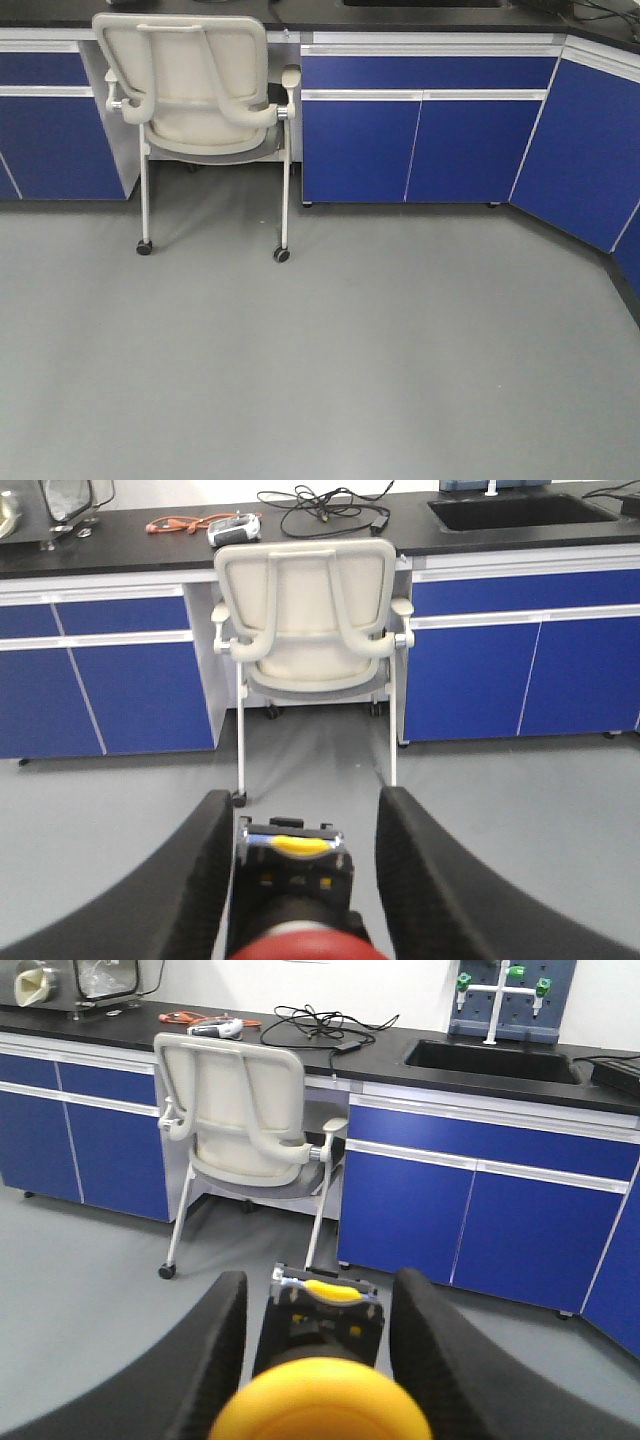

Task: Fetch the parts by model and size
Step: 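Turn the base toward the bench with the red tray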

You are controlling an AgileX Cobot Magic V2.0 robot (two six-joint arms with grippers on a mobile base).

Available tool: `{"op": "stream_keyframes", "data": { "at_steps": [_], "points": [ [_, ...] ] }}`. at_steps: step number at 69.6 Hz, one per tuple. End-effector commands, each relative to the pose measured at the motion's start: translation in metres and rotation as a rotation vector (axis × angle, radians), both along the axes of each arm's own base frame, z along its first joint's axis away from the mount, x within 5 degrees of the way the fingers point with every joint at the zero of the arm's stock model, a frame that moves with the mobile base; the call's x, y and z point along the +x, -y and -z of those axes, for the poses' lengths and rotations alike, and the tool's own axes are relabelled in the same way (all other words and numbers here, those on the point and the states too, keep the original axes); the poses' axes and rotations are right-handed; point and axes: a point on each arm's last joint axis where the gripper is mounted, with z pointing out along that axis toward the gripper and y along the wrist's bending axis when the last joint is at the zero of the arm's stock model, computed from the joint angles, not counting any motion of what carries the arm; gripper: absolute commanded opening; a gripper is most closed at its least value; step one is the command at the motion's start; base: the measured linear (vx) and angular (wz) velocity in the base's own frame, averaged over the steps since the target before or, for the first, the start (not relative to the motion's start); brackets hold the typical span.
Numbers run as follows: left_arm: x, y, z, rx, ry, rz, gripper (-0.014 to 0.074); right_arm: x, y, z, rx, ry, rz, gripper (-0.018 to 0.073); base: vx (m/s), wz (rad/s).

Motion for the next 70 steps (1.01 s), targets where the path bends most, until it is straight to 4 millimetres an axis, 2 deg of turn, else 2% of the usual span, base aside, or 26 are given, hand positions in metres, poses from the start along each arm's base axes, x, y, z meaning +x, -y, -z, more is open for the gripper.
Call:
{"op": "stream_keyframes", "data": {
  "at_steps": [1,29,70],
  "points": [
    [0.0013,0.001,-0.014,0.004,0.09,0.016,-0.0006,0.0001,-0.0001,-0.0149,0.008,0.096,-0.002,-0.0002,0.44,-0.06],
    [0.0013,0.001,-0.014,0.004,0.09,0.016,-0.0006,0.0001,-0.0001,-0.0149,0.008,0.096,-0.002,-0.0002,0.34,-0.27],
    [0.0013,0.001,-0.014,0.004,0.09,0.016,-0.0006,0.0001,-0.0001,-0.0149,0.008,0.096,-0.002,-0.0002,0.2,-0.71]
  ]
}}
